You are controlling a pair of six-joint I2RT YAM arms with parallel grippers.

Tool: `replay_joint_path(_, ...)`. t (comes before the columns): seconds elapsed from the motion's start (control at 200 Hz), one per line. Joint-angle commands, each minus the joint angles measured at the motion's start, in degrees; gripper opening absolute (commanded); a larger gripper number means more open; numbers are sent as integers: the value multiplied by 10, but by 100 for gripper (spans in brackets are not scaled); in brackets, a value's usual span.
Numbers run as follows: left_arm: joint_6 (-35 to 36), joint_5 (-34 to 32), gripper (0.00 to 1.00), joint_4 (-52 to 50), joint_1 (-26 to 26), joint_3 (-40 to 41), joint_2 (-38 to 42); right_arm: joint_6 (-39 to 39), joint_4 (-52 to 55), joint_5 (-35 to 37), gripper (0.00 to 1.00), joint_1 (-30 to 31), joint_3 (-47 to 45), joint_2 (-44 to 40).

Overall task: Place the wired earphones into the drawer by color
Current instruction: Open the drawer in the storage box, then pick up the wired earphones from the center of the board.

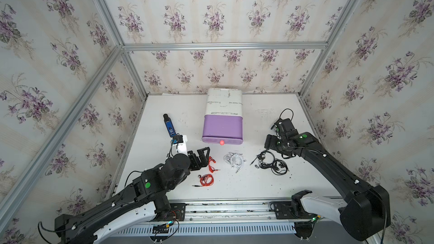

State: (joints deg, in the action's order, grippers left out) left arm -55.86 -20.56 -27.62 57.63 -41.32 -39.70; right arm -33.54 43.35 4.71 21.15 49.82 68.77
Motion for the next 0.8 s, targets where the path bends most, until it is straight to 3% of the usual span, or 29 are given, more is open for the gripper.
replay_joint_path(0.0, 39, 33, 100, -40, -1, -29, -37, -21, -11, 3, 83, 0, -20, 22)
replay_joint_path(0.445, 41, 43, 100, 4, -1, -10, -50, 5, -56, 30, 65, -6, -36, 123)
replay_joint_path(0.794, 44, 35, 100, 2, -1, -7, -49, 42, -90, 12, 54, -26, -50, 157)
